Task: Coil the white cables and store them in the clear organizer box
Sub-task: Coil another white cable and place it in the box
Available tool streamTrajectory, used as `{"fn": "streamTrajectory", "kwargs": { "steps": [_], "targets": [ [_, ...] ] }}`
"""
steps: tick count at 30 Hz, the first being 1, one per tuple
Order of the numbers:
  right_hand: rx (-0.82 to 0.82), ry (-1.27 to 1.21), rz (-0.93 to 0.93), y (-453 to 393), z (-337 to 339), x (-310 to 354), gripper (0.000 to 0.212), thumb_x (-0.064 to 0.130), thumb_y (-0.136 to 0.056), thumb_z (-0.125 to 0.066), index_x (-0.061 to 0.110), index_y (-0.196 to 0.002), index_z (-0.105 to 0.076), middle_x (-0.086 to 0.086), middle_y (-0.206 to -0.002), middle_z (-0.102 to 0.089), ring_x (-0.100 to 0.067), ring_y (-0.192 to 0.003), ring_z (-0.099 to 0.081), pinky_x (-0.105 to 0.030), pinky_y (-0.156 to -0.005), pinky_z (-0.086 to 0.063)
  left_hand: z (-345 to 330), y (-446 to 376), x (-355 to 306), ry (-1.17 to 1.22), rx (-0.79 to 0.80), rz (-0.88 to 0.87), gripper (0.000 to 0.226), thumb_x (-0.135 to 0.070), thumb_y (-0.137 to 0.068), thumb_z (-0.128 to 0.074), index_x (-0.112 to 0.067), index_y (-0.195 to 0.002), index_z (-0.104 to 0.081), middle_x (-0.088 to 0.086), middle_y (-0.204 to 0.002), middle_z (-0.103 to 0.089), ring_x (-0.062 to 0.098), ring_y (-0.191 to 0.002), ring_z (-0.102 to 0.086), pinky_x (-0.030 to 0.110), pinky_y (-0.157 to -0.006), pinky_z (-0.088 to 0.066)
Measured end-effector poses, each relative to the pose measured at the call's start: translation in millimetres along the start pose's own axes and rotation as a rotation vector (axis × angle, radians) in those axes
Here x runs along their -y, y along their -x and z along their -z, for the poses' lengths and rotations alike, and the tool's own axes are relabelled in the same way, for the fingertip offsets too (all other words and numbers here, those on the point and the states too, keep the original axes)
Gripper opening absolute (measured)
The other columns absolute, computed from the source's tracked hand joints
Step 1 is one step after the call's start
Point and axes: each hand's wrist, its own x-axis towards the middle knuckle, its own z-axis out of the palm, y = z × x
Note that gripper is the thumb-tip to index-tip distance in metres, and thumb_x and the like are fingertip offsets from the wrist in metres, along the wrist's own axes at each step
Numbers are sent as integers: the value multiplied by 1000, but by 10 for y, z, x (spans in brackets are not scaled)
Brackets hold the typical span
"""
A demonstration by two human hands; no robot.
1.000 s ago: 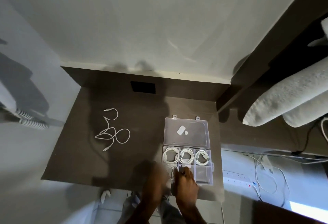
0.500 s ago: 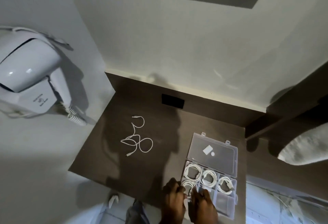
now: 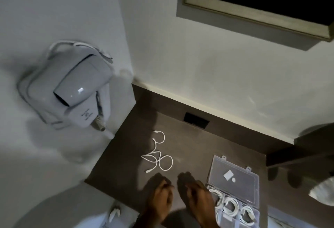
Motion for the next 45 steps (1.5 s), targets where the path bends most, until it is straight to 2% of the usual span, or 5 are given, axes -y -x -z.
{"fn": "streamTrajectory", "kwargs": {
  "steps": [13, 20, 31, 37, 45],
  "targets": [
    [366, 58, -255, -1073, -1123, 1132, 38, 38, -98, -64, 27, -134, -70, -2, -149, -63, -21, -142, -56, -27, -115, -42, 1244, -898, 696, -74, -110, 80, 62, -3, -91, -54, -12, -151, -43, 10, -159, -41, 22, -150, -37, 21, -120, -18],
    [223, 110, -275, -1063, -1123, 1190, 26, 31, -93, -69, 16, -114, -74, -6, -132, -55, -27, -116, -64, -40, -89, -57, 1392, -1106, 660, -13, 137, 0, 79, -77, -84, -31, -18, -111, -75, 11, -119, -75, 25, -117, -66, 34, -101, -48],
    [-33, -877, -537, -1084, -247, 1168, 25, 16, -107, -61, 8, -96, -82, -16, -93, -84, -31, -92, -81, -29, -78, -66, 1620, -847, 124, 692, 161, -135, 43, -9, -103, -56, -37, -136, -53, -2, -118, -77, 23, -76, -80, 34, -64, -66],
    [36, -600, -330, -1034, 299, 1089, 31, 1, -98, -70, 25, -115, -60, -13, -89, -82, -23, -82, -82, -38, -76, -70, 1751, -857, -325, 219, 53, -454, 66, -22, -97, -64, -55, -147, -35, -20, -158, -34, -1, -143, -33, 27, -116, -35],
    [216, -259, 52, -1112, 1283, 1067, 21, 9, -105, -63, 24, -119, -67, 8, -97, -84, 1, -95, -76, -7, -77, -53, 1831, -837, -914, 228, 102, -512, 25, -37, -92, -69, -52, -110, -60, -18, -124, -55, 1, -118, -58, 37, -100, -58]
  ]
}}
